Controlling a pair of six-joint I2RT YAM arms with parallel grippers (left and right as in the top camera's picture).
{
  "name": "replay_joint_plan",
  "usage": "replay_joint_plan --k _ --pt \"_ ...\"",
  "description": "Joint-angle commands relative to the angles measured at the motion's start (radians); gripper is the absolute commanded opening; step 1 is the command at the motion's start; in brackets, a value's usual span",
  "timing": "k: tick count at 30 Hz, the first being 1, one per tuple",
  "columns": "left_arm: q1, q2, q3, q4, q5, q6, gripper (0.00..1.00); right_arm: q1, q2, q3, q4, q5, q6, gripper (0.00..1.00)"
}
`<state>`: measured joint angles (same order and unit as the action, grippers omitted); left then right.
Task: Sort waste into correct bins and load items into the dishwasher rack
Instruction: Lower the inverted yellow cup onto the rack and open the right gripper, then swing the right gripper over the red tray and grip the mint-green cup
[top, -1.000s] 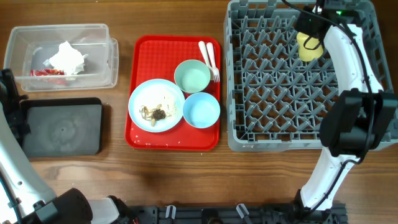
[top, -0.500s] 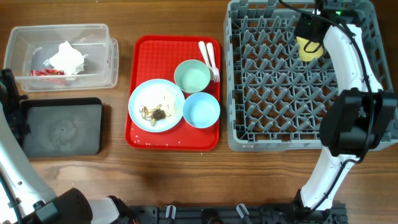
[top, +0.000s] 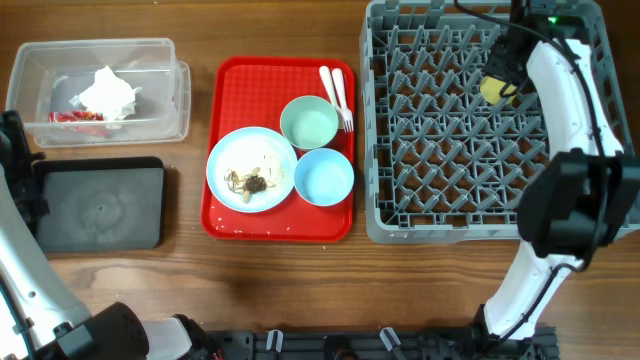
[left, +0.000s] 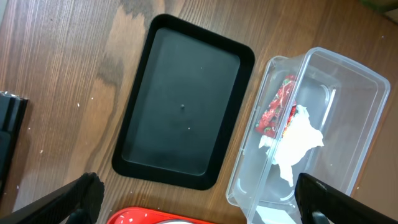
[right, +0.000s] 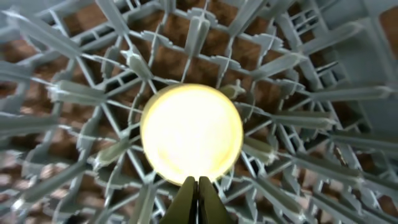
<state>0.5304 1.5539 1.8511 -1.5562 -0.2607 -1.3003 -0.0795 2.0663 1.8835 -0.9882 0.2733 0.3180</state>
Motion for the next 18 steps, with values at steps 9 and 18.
replay_joint_plan --k 9,18 --pt "0.005 0.004 -0.002 -0.001 -0.006 -0.017 1.00 0.035 -0.218 -0.003 0.114 -0.970 -0.165 0.54" --pt "0.005 0.004 -0.002 -0.001 -0.006 -0.017 1.00 0.382 -0.145 -0.010 0.219 -0.576 -0.093 0.75"
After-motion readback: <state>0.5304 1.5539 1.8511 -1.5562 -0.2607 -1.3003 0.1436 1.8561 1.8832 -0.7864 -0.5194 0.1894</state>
